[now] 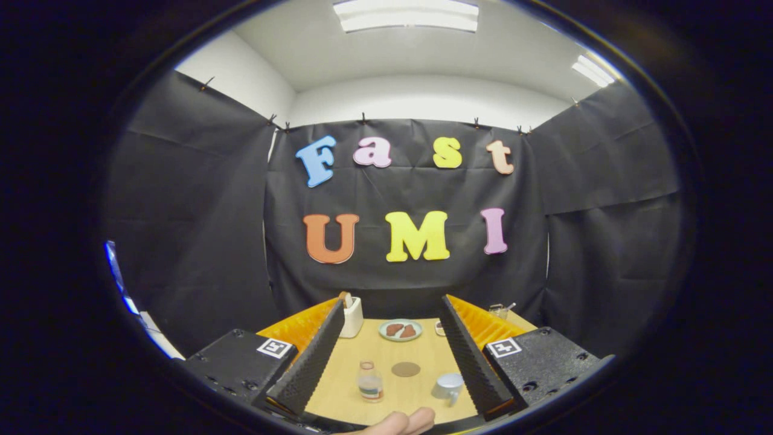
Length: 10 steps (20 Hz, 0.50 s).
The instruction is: Take the bottle from table, then pour the juice into the cup, finally place the bottle on the coaster
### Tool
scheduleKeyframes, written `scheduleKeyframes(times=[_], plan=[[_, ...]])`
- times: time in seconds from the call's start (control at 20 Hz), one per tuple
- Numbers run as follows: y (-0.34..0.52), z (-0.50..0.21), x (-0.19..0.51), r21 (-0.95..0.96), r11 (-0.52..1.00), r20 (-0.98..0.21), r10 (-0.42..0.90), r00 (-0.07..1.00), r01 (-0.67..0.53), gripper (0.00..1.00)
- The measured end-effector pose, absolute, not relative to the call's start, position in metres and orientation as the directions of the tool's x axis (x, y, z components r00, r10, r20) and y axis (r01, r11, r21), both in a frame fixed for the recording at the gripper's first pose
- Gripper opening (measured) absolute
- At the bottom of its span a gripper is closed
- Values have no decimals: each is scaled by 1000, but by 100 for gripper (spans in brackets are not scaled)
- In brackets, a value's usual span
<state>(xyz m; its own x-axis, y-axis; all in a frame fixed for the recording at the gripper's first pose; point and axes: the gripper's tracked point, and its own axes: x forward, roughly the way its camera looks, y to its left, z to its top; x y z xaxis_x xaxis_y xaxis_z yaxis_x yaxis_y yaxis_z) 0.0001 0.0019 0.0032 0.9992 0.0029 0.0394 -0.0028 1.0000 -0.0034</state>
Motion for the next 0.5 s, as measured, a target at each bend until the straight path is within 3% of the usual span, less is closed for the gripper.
scheduleKeyframes(times=[0.5], plan=[[-1,-38,18,31,1000,31,-5,1000,4,100]])
